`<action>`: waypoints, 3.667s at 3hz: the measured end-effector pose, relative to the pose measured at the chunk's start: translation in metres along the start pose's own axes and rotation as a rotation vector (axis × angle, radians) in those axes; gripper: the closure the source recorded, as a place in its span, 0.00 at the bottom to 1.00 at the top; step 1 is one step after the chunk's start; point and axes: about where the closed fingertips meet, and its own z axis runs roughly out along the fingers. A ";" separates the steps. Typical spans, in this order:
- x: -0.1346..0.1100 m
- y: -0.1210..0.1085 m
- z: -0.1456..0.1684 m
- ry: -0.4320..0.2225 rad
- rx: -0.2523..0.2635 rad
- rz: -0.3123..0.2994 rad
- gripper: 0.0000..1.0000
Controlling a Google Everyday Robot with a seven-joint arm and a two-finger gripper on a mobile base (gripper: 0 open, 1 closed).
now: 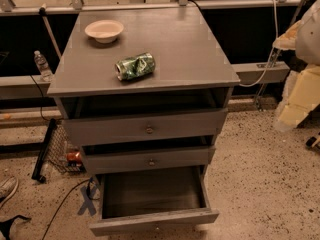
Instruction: Close bottom drawer
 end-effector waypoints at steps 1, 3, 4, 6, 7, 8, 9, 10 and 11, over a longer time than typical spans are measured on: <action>0.000 0.000 -0.001 -0.001 0.003 0.002 0.00; 0.030 0.055 0.059 0.053 -0.139 0.153 0.00; 0.047 0.093 0.100 0.119 -0.213 0.230 0.00; 0.059 0.096 0.135 0.138 -0.231 0.301 0.00; 0.076 0.104 0.186 0.164 -0.258 0.398 0.00; 0.086 0.122 0.239 0.189 -0.307 0.484 0.00; 0.088 0.123 0.243 0.191 -0.308 0.492 0.00; 0.097 0.128 0.263 0.203 -0.317 0.537 0.00; 0.110 0.139 0.299 0.230 -0.323 0.600 0.00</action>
Offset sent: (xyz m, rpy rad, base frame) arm -0.0429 -0.0084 -0.0888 0.0910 0.2213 -0.1591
